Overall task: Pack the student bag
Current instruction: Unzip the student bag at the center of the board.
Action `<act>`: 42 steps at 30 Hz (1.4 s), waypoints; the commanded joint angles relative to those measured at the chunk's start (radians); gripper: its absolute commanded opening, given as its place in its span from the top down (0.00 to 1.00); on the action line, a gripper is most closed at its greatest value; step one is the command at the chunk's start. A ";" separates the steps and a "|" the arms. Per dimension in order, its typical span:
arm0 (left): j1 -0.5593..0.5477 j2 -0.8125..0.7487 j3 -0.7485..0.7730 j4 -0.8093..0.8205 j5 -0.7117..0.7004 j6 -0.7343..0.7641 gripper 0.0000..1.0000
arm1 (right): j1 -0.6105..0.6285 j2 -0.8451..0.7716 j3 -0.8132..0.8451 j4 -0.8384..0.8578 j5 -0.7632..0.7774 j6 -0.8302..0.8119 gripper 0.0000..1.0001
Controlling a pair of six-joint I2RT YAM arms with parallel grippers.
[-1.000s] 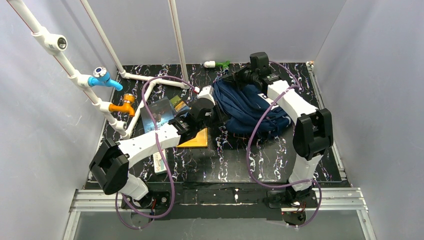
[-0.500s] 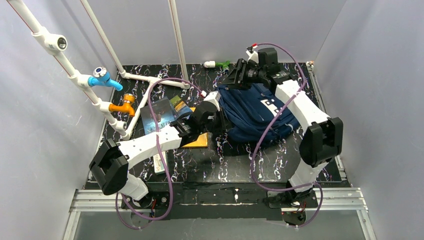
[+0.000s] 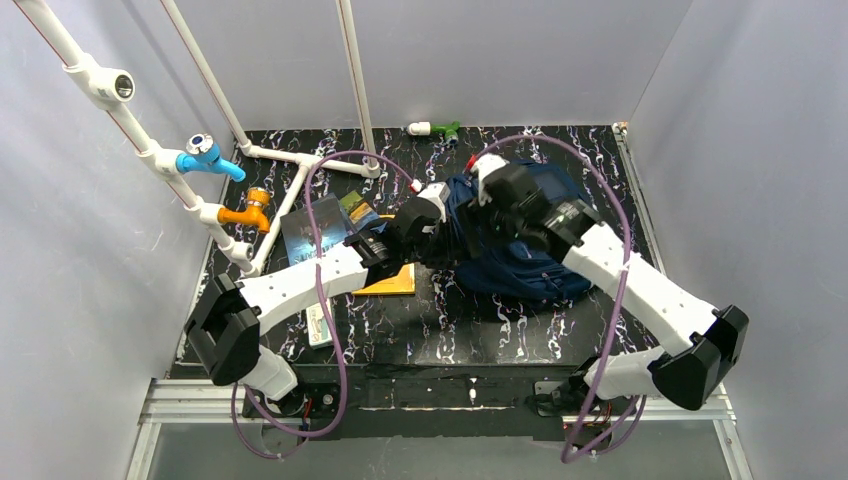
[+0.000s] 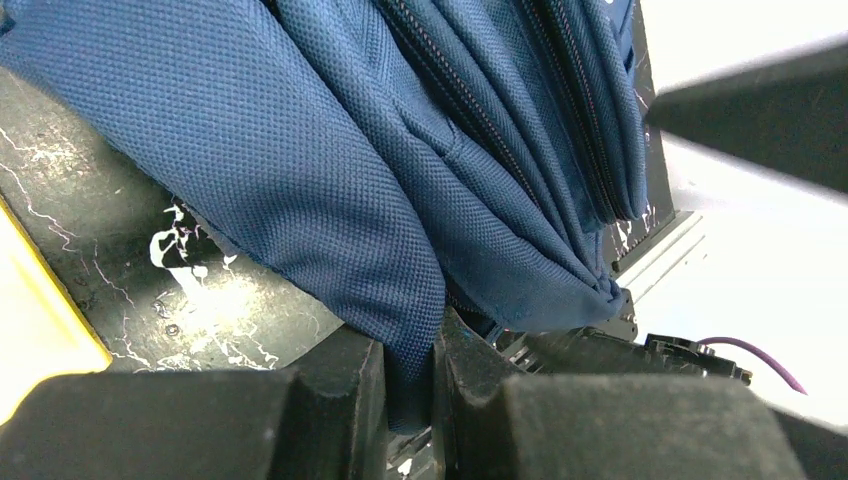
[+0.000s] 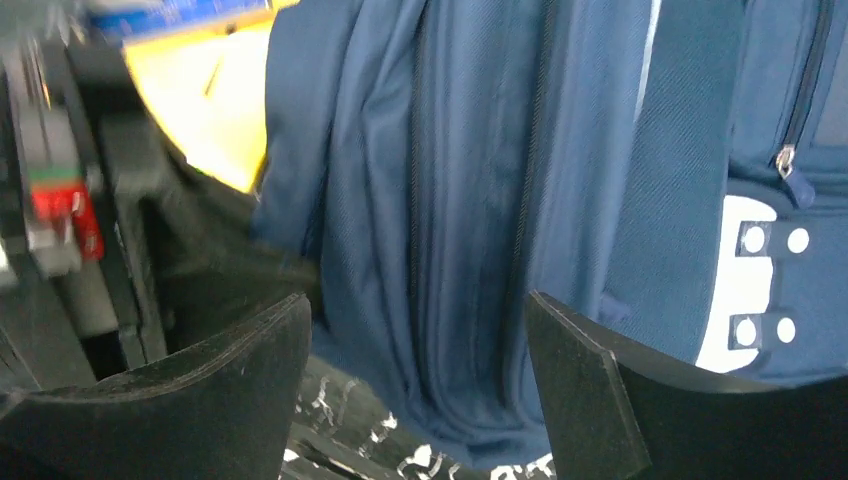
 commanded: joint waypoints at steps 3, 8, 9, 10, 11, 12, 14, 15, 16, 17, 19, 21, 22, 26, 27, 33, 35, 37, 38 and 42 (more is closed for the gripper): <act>-0.014 0.005 0.061 -0.036 0.057 0.027 1.00 | 0.115 -0.046 -0.098 -0.085 0.457 -0.010 0.16; -0.014 -0.002 0.057 -0.056 0.054 0.024 1.00 | 0.116 -0.022 -0.103 -0.126 0.570 -0.009 0.24; -0.013 -0.005 0.054 -0.058 0.051 0.024 1.00 | 0.114 -0.022 -0.103 -0.131 0.588 -0.010 0.24; -0.013 -0.007 0.051 -0.059 0.048 0.024 1.00 | 0.115 -0.025 -0.109 -0.128 0.603 -0.013 0.25; -0.013 -0.010 0.048 -0.058 0.047 0.022 1.00 | 0.116 -0.029 -0.116 -0.124 0.609 -0.015 0.26; -0.013 -0.012 0.046 -0.056 0.046 0.023 1.00 | 0.115 -0.035 -0.121 -0.120 0.609 -0.017 0.28; -0.013 -0.010 0.047 -0.058 0.047 0.022 1.00 | 0.115 -0.052 -0.114 -0.118 0.558 -0.010 0.30; -0.012 -0.008 0.047 -0.059 0.047 0.022 1.00 | 0.115 -0.068 -0.111 -0.103 0.505 -0.009 0.29; -0.013 -0.006 0.048 -0.059 0.048 0.022 1.00 | 0.115 -0.094 -0.116 -0.065 0.433 -0.011 0.27; -0.013 -0.004 0.048 -0.059 0.049 0.021 1.00 | 0.115 -0.120 -0.116 -0.036 0.364 -0.005 0.24; -0.013 0.001 0.048 -0.059 0.052 0.018 1.00 | 0.115 -0.166 -0.115 0.014 0.262 0.026 0.17; -0.014 0.002 0.046 -0.060 0.053 0.015 1.00 | 0.114 -0.210 -0.116 0.049 0.239 0.046 0.13; -0.013 0.005 0.046 -0.061 0.052 0.014 1.00 | 0.114 -0.221 -0.120 0.057 0.270 0.050 0.12; -0.013 0.002 0.048 -0.068 0.050 0.011 1.00 | 0.114 -0.193 -0.129 0.009 0.445 0.038 0.14; -0.013 0.001 0.048 -0.070 0.050 0.011 1.00 | 0.114 -0.171 -0.121 -0.009 0.452 0.031 0.16; -0.013 -0.001 0.047 -0.068 0.047 0.009 1.00 | 0.114 -0.096 -0.128 -0.045 0.430 0.013 0.24; -0.013 0.005 0.051 -0.069 0.053 0.008 1.00 | 0.114 -0.094 -0.139 -0.032 0.416 0.009 0.25; -0.012 0.007 0.053 -0.069 0.056 0.008 1.00 | 0.114 -0.095 -0.149 -0.021 0.415 0.009 0.25; -0.013 0.007 0.053 -0.069 0.056 0.007 1.00 | 0.114 -0.095 -0.155 -0.021 0.425 0.008 0.26; -0.012 0.006 0.053 -0.071 0.055 0.007 1.00 | 0.114 -0.085 -0.176 -0.029 0.514 0.007 0.28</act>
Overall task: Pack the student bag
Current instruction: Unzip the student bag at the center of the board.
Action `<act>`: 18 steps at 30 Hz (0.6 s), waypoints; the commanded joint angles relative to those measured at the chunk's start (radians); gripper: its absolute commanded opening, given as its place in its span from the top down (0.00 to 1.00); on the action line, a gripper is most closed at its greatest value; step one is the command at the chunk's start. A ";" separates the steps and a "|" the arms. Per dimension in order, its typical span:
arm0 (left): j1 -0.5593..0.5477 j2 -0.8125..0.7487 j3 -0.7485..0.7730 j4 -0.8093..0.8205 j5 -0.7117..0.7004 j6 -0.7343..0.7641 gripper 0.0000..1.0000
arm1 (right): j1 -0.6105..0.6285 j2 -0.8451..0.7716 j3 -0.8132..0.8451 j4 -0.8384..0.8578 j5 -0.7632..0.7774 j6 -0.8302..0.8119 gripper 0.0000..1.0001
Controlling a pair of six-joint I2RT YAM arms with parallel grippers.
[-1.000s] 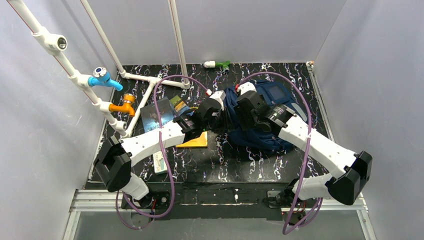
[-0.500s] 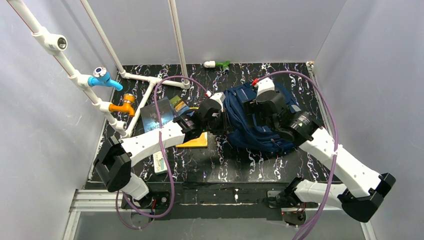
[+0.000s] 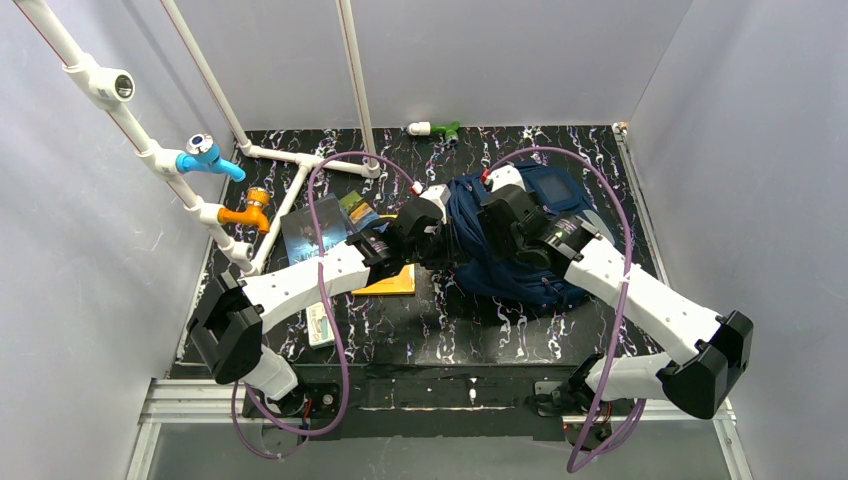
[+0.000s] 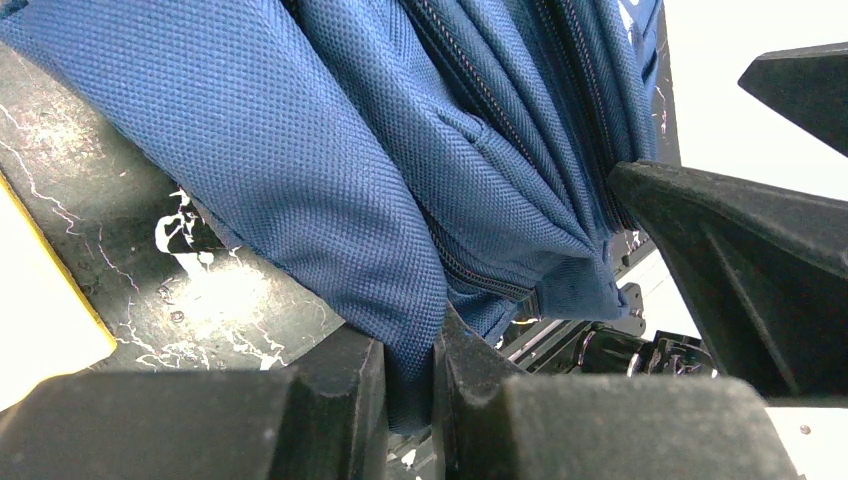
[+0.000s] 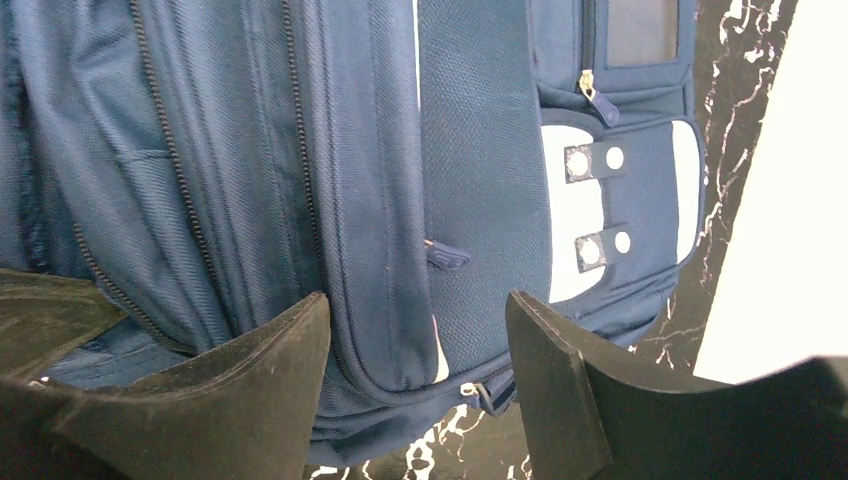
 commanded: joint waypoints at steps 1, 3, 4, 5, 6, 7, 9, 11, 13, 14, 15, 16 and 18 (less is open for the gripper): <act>-0.011 -0.015 0.033 -0.026 0.053 0.011 1.00 | -0.002 -0.008 -0.024 0.009 0.103 -0.014 0.29; -0.012 -0.016 0.032 -0.027 0.053 0.011 1.00 | -0.002 0.000 -0.027 -0.001 0.135 -0.009 0.32; -0.011 -0.015 0.033 -0.028 0.052 0.012 1.00 | -0.002 0.003 -0.025 -0.009 0.151 -0.002 0.34; -0.011 -0.016 0.033 -0.030 0.051 0.012 1.00 | -0.002 0.001 -0.026 -0.009 0.160 0.002 0.36; -0.012 -0.016 0.031 -0.031 0.051 0.011 1.00 | -0.002 -0.003 -0.028 -0.006 0.170 0.002 0.39; -0.011 -0.015 0.031 -0.032 0.050 0.012 1.00 | -0.002 -0.006 -0.028 -0.004 0.182 0.002 0.40; -0.011 -0.015 0.030 -0.033 0.050 0.011 1.00 | -0.002 -0.014 -0.025 -0.007 0.213 0.005 0.44; -0.011 -0.016 0.030 -0.035 0.048 0.011 1.00 | -0.002 -0.026 -0.024 -0.007 0.230 0.005 0.52; -0.012 -0.015 0.030 -0.035 0.048 0.010 1.00 | -0.002 -0.037 -0.035 0.005 0.232 0.000 0.57; -0.012 -0.014 0.033 -0.035 0.048 0.009 1.00 | -0.002 -0.040 -0.043 0.015 0.222 -0.005 0.59; -0.012 -0.013 0.034 -0.035 0.050 0.008 1.00 | -0.002 -0.037 -0.052 0.029 0.209 -0.007 0.61; -0.011 -0.012 0.035 -0.035 0.052 0.007 1.00 | -0.002 -0.032 -0.063 0.038 0.192 -0.007 0.62; -0.011 -0.011 0.039 -0.035 0.055 0.005 1.00 | -0.001 -0.017 -0.082 0.056 0.165 -0.009 0.62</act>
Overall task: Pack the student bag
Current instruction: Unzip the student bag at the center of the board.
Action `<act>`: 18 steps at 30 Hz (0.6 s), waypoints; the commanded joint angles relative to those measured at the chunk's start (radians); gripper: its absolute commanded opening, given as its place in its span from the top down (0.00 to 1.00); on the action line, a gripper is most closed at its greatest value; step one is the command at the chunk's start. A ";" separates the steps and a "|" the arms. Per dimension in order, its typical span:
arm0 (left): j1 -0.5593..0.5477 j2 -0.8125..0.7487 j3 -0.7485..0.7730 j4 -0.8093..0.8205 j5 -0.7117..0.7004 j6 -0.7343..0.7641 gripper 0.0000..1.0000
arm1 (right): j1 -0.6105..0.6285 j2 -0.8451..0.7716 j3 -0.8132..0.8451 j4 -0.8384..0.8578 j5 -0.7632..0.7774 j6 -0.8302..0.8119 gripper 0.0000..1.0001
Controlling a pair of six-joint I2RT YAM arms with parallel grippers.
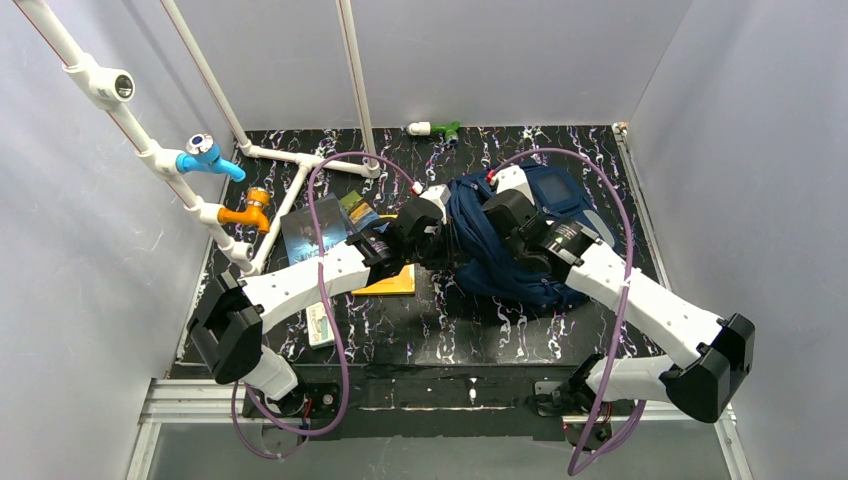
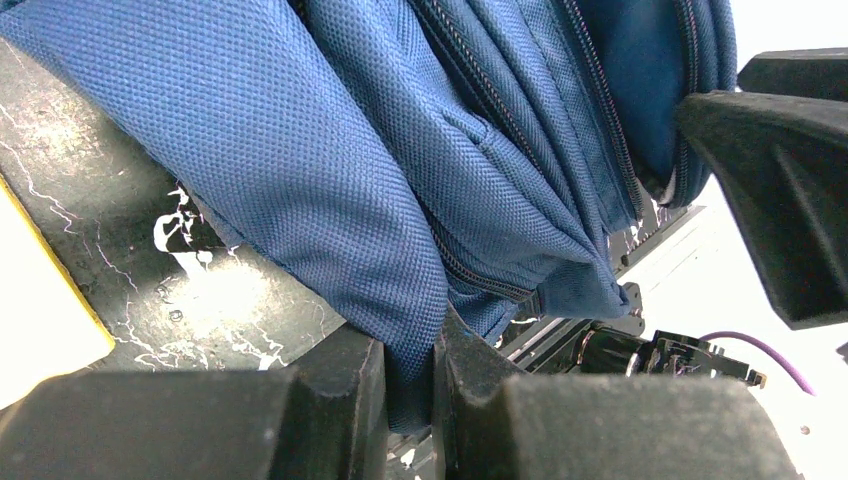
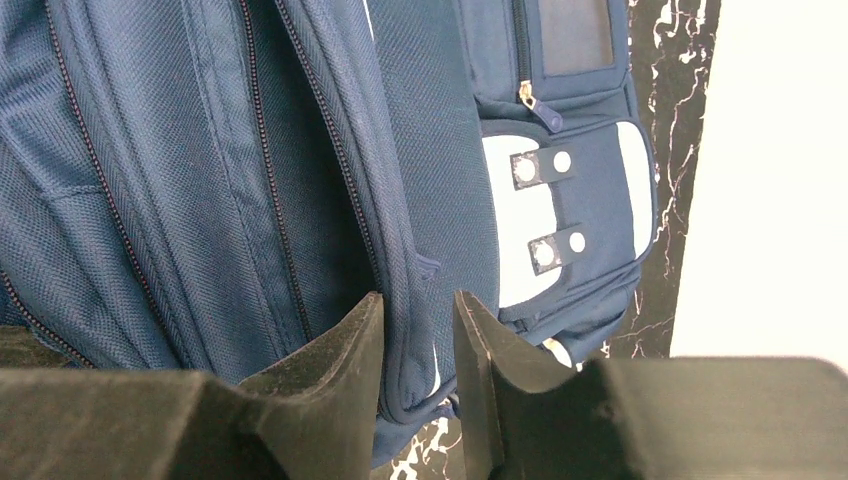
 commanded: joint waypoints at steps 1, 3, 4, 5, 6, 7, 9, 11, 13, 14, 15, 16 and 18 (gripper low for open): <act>-0.010 -0.010 0.041 -0.032 0.056 0.006 1.00 | -0.006 0.016 -0.047 0.024 0.017 -0.015 0.61; -0.011 -0.009 0.043 -0.035 0.059 0.007 1.00 | -0.007 0.039 -0.053 0.029 -0.013 -0.021 0.60; -0.010 -0.009 0.043 -0.036 0.060 0.006 1.00 | -0.006 0.049 -0.053 0.031 -0.026 -0.030 0.59; -0.010 -0.008 0.044 -0.037 0.060 0.005 1.00 | -0.006 0.058 -0.054 0.037 -0.033 -0.037 0.59; -0.011 -0.006 0.044 -0.037 0.061 0.004 1.00 | -0.005 0.065 -0.054 0.039 -0.032 -0.043 0.57; -0.010 -0.004 0.046 -0.037 0.062 0.003 1.00 | -0.005 0.070 -0.056 0.043 -0.031 -0.050 0.56; -0.011 0.000 0.049 -0.035 0.065 0.001 1.00 | -0.005 0.077 -0.061 0.053 -0.030 -0.065 0.52; -0.012 0.004 0.051 -0.032 0.070 0.000 1.00 | -0.005 0.084 -0.064 0.060 -0.034 -0.078 0.51; -0.011 0.009 0.052 -0.032 0.072 -0.001 1.00 | -0.005 0.085 -0.055 0.049 0.008 -0.072 0.57; -0.010 0.012 0.052 -0.034 0.070 -0.001 1.00 | -0.005 0.080 -0.046 0.034 0.037 -0.062 0.66; -0.011 0.015 0.053 -0.041 0.065 -0.001 1.00 | -0.005 0.072 -0.036 0.017 0.071 -0.051 0.70; -0.010 0.020 0.054 -0.050 0.055 -0.002 1.00 | -0.005 0.058 -0.027 0.004 0.106 -0.040 0.74; -0.009 0.028 0.050 -0.064 0.042 -0.004 1.00 | -0.005 0.012 -0.022 0.014 0.142 -0.039 0.82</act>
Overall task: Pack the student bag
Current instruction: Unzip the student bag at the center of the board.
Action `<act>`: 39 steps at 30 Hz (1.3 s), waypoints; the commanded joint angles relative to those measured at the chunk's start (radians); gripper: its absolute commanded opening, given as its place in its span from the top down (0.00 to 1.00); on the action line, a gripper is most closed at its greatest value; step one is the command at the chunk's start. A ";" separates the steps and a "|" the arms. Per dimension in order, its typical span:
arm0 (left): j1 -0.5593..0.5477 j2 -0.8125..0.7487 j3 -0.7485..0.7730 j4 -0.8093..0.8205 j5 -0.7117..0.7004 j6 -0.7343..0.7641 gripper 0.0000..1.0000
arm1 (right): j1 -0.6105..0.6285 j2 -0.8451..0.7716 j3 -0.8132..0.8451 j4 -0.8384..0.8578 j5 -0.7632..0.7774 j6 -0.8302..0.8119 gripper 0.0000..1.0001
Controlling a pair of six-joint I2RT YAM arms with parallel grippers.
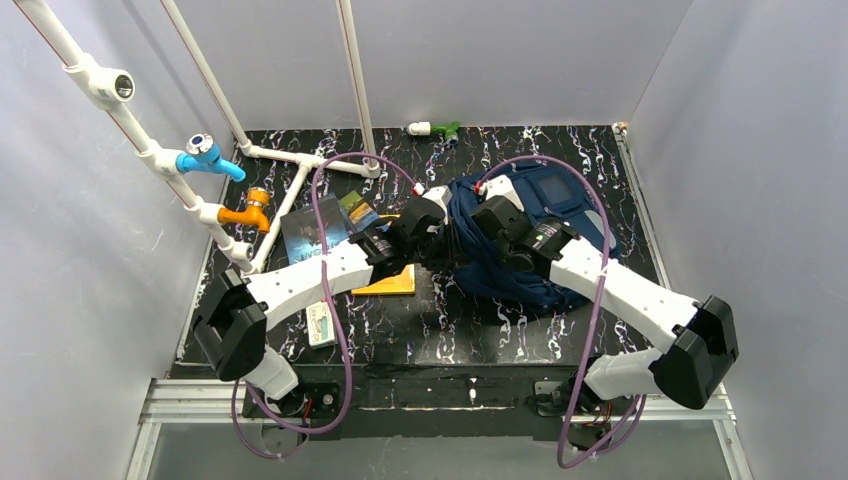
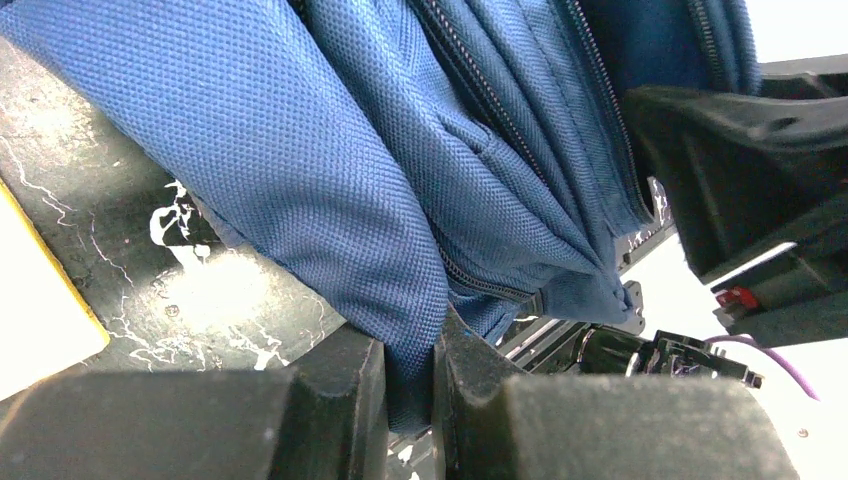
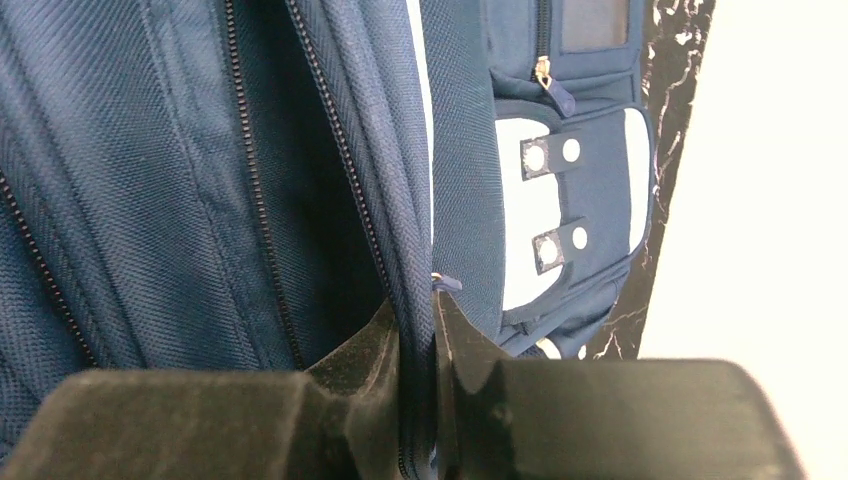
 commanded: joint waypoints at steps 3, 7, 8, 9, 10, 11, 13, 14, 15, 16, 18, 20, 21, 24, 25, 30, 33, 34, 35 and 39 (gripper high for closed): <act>0.002 0.019 0.021 -0.061 0.025 -0.004 1.00 | -0.005 -0.159 0.016 0.042 0.138 -0.012 0.91; 0.033 0.014 -0.016 -0.039 0.038 -0.029 1.00 | -0.005 -0.242 -0.024 0.101 0.118 -0.026 0.99; 0.039 0.014 -0.022 -0.041 0.038 -0.030 1.00 | -0.005 -0.250 -0.029 0.109 0.124 -0.027 0.99; 0.040 0.014 -0.023 -0.047 0.032 -0.028 1.00 | -0.005 -0.253 -0.034 0.116 0.125 -0.032 0.99; 0.043 0.014 -0.024 -0.055 0.027 -0.027 1.00 | -0.005 -0.255 -0.036 0.119 0.126 -0.037 0.99; 0.042 0.018 -0.022 -0.062 0.023 -0.026 1.00 | -0.005 -0.251 -0.036 0.120 0.126 -0.038 0.99; 0.044 0.032 -0.011 -0.082 0.021 -0.019 1.00 | -0.005 -0.244 -0.040 0.124 0.116 -0.043 0.99; 0.044 0.042 -0.001 -0.103 0.015 -0.015 1.00 | -0.005 -0.240 -0.042 0.124 0.113 -0.043 0.99; 0.043 0.052 0.009 -0.124 0.010 -0.011 1.00 | -0.005 -0.237 -0.048 0.127 0.114 -0.041 0.99; 0.045 0.060 0.018 -0.142 0.009 -0.004 1.00 | -0.005 -0.236 -0.054 0.132 0.114 -0.041 0.99; 0.045 0.069 0.034 -0.178 0.012 0.012 1.00 | -0.006 -0.236 -0.062 0.134 0.120 -0.032 0.99; 0.044 0.069 0.044 -0.206 0.022 0.039 0.97 | -0.006 -0.243 -0.069 0.141 0.115 -0.023 0.99; 0.044 0.060 0.040 -0.210 0.027 0.051 0.89 | -0.006 -0.248 -0.073 0.149 0.110 -0.022 0.99; 0.044 0.001 0.016 -0.205 0.026 0.084 0.62 | -0.008 -0.259 -0.081 0.163 0.091 -0.021 0.99; 0.044 -0.023 0.010 -0.204 0.023 0.101 0.52 | -0.008 -0.260 -0.083 0.167 0.086 -0.024 0.99; 0.045 -0.159 0.012 -0.280 0.018 0.241 0.15 | -0.008 -0.259 -0.081 0.175 0.054 -0.050 0.99; 0.044 -0.232 0.009 -0.367 0.017 0.310 0.02 | -0.008 -0.261 -0.079 0.177 0.056 -0.056 0.99; 0.043 -0.268 -0.010 -0.386 0.012 0.320 0.02 | -0.008 -0.262 -0.080 0.177 0.058 -0.057 0.99; 0.044 -0.310 -0.030 -0.403 -0.004 0.322 0.02 | -0.008 -0.262 -0.082 0.179 0.057 -0.057 0.99; 0.043 -0.517 -0.190 -0.443 -0.127 0.219 0.02 | -0.008 -0.262 -0.093 0.188 0.049 -0.048 0.99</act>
